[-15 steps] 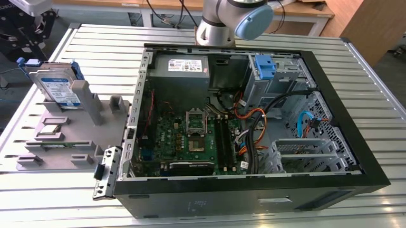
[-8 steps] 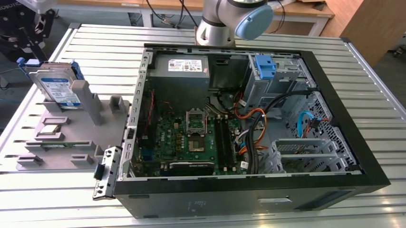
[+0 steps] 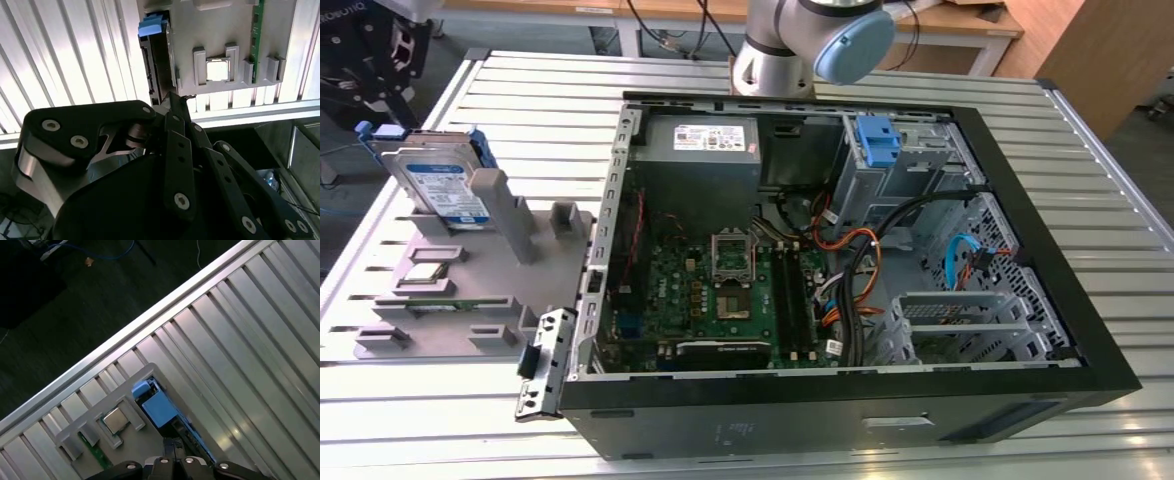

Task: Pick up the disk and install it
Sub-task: 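Pick up the disk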

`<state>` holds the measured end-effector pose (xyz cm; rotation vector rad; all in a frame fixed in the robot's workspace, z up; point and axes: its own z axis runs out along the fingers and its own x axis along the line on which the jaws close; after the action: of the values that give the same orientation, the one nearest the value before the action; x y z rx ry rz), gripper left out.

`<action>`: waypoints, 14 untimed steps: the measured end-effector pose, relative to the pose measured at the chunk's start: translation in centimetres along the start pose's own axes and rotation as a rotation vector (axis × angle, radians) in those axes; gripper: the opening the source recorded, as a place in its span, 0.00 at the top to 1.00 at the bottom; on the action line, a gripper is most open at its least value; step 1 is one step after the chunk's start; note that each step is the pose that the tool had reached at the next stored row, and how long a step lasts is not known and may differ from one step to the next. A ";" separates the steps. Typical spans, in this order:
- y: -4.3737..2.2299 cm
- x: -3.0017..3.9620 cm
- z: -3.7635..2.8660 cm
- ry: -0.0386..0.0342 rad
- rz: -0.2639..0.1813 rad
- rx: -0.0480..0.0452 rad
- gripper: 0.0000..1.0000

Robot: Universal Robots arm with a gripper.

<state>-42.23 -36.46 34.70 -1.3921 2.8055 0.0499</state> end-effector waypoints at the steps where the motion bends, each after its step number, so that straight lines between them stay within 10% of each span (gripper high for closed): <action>1: 0.00 0.00 0.01 0.0004 -0.018 -0.0003 0.89; 14: -0.01 0.00 0.16 0.0062 -0.254 -0.0057 0.89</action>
<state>-42.22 -36.46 34.54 -1.7381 2.6104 0.0514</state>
